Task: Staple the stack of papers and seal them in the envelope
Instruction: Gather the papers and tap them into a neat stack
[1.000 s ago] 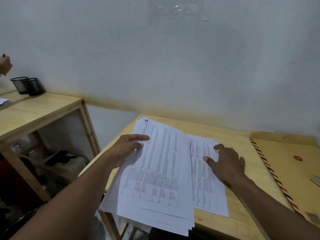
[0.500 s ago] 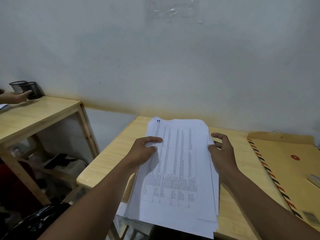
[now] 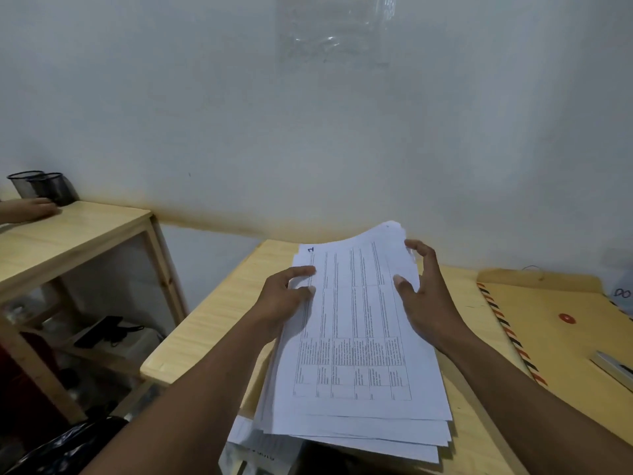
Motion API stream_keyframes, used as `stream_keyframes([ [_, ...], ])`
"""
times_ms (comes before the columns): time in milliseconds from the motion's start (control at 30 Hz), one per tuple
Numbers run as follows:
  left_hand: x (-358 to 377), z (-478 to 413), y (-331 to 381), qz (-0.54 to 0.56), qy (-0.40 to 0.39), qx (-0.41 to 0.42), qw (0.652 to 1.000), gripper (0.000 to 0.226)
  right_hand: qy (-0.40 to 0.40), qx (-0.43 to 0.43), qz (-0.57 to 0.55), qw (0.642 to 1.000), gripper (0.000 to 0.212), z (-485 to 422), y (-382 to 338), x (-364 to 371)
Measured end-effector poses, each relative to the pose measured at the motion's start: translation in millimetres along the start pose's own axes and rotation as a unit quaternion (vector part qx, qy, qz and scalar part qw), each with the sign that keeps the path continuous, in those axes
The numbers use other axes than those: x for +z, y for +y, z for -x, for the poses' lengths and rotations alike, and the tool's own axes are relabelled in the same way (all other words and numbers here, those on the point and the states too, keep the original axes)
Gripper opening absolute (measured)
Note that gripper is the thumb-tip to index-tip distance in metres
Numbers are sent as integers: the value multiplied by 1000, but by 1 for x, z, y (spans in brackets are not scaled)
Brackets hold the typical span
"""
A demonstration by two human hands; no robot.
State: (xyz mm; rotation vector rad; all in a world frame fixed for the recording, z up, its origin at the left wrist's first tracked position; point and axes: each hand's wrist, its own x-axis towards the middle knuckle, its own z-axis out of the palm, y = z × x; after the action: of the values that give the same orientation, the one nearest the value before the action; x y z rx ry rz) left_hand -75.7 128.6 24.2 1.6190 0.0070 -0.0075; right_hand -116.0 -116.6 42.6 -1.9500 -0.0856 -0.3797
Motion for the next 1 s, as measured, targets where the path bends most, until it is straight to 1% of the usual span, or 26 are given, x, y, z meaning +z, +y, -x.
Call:
stream_keyframes([
  [33, 1, -1, 7, 5, 3, 6, 1000, 28, -3, -24, 13, 1000, 53, -3, -4, -3],
  [67, 2, -4, 16, -15, 20, 39, 999, 28, -7, -48, 23, 999, 54, -8, -9, -6],
  [133, 9, -8, 42, -57, 62, 131, 988, 27, -7, -92, 29, 995, 47, -23, -27, -16],
  [167, 12, -9, 58, -56, 78, 169, 981, 28, 0, -110, 26, 994, 46, -31, -39, -23],
  [267, 22, -12, 105, -22, 88, 239, 967, 27, 34, -153, -5, 988, 47, -48, -79, -47],
  [333, 29, -13, 123, -39, 86, 279, 956, 25, 58, -183, -9, 981, 45, -51, -93, -59],
  [400, 37, -8, 125, -96, 102, 316, 938, 25, 67, -193, -6, 979, 40, -45, -92, -63],
  [500, 48, 7, 98, -200, 127, 367, 900, 29, 52, -160, -11, 986, 34, -25, -62, -58],
  [567, 53, 16, 72, -227, 129, 381, 887, 31, 36, -124, -21, 991, 32, -9, -39, -54],
  [667, 59, 22, 48, -232, 149, 383, 882, 30, 36, -88, -36, 995, 33, 5, -21, -49],
  [733, 62, 23, 48, -229, 161, 388, 878, 29, 54, -91, -45, 993, 34, 5, -23, -48],
  [800, 64, 23, 55, -215, 166, 396, 877, 27, 84, -119, -39, 989, 35, 2, -31, -49],
  [900, 65, 22, 61, -185, 147, 378, 895, 26, 109, -151, -20, 982, 35, 3, -35, -52],
  [1000, 71, 25, 45, -177, 113, 341, 916, 24, 111, -118, -18, 987, 40, 11, -17, -45],
])
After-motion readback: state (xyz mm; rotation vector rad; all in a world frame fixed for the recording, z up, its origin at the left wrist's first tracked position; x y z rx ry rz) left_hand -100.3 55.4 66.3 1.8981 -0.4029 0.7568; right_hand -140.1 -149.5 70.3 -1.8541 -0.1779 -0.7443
